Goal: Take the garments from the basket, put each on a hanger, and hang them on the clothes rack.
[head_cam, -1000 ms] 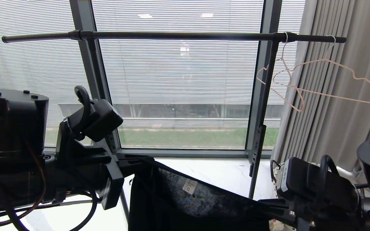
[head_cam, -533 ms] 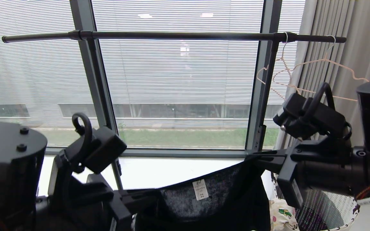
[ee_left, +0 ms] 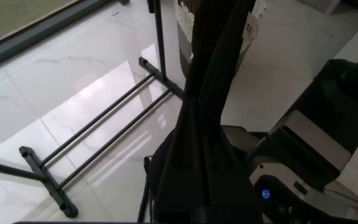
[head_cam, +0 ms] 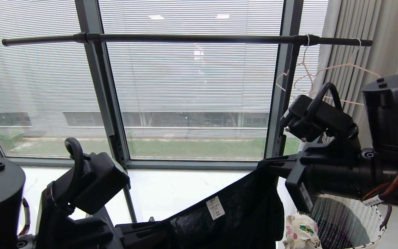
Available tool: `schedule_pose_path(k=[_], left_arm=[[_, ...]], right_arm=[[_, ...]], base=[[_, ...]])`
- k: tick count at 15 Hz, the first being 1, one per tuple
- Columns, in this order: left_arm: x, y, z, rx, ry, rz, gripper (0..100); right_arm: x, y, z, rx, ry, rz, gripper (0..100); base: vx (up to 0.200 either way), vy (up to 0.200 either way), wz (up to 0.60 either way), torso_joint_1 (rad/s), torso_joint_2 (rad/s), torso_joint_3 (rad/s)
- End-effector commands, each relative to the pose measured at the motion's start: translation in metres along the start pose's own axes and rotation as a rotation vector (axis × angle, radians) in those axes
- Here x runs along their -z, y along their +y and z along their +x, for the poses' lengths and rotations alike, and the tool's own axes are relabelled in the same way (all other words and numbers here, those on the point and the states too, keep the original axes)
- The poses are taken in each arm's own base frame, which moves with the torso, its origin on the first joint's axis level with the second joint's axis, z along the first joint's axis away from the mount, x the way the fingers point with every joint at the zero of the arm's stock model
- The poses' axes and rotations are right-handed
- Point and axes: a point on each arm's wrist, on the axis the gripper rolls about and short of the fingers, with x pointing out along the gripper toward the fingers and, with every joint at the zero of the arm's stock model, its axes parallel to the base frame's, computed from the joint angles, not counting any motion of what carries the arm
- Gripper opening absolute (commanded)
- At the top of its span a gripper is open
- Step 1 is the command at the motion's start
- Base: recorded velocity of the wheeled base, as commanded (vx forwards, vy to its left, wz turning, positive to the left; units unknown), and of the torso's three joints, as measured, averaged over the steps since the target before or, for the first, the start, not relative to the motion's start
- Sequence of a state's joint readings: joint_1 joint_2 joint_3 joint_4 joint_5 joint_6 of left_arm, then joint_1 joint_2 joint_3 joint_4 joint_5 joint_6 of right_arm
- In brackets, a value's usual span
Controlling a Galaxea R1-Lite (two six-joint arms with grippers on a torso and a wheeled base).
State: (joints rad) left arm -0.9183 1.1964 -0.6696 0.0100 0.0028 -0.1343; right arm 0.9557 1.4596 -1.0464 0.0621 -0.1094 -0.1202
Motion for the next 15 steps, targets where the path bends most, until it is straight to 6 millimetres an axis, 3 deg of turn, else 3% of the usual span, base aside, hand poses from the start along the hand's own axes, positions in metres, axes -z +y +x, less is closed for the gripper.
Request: schedule_pose_path(k=[1, 2, 3, 8, 11, 13, 15], left_arm=[[-0.006, 0.001, 0.0, -0.018, -0.016, -0.004, 0], [-0.007, 0.003, 0.002, -0.043, -0.015, -0.011, 0], [-0.007, 0.005, 0.003, -0.062, -0.013, -0.015, 0], [0.0, 0.018, 0.016, -0.206, 0.046, 0.038, 0], [0.013, 0.03, 0.02, -0.311, 0.112, 0.088, 0], [0.017, 0.055, 0.008, -0.439, 0.1, 0.001, 0], [0.022, 0.092, -0.015, -0.68, 0.062, -0.13, 0]], right_arm=[[0.004, 0.005, -0.006, -0.023, 0.041, -0.016, 0], [0.007, 0.008, -0.011, -0.038, 0.065, -0.022, 0], [0.011, 0.011, -0.013, -0.051, 0.074, -0.03, 100], [0.027, 0.019, -0.025, -0.079, 0.098, -0.058, 100], [0.048, 0.008, -0.039, 0.044, 0.151, -0.05, 100], [0.07, -0.012, -0.065, 0.234, 0.267, -0.023, 100], [0.099, -0.031, -0.098, 0.429, 0.361, 0.051, 100]], base=[[0.0, 0.0, 0.0, 0.0, 0.0, 0.0], [0.0, 0.0, 0.0, 0.0, 0.0, 0.0], [0.0, 0.0, 0.0, 0.0, 0.0, 0.0], [0.0, 0.0, 0.0, 0.0, 0.0, 0.0], [0.0, 0.0, 0.0, 0.0, 0.0, 0.0], [0.0, 0.0, 0.0, 0.0, 0.0, 0.0], [0.0, 0.0, 0.0, 0.0, 0.0, 0.0]])
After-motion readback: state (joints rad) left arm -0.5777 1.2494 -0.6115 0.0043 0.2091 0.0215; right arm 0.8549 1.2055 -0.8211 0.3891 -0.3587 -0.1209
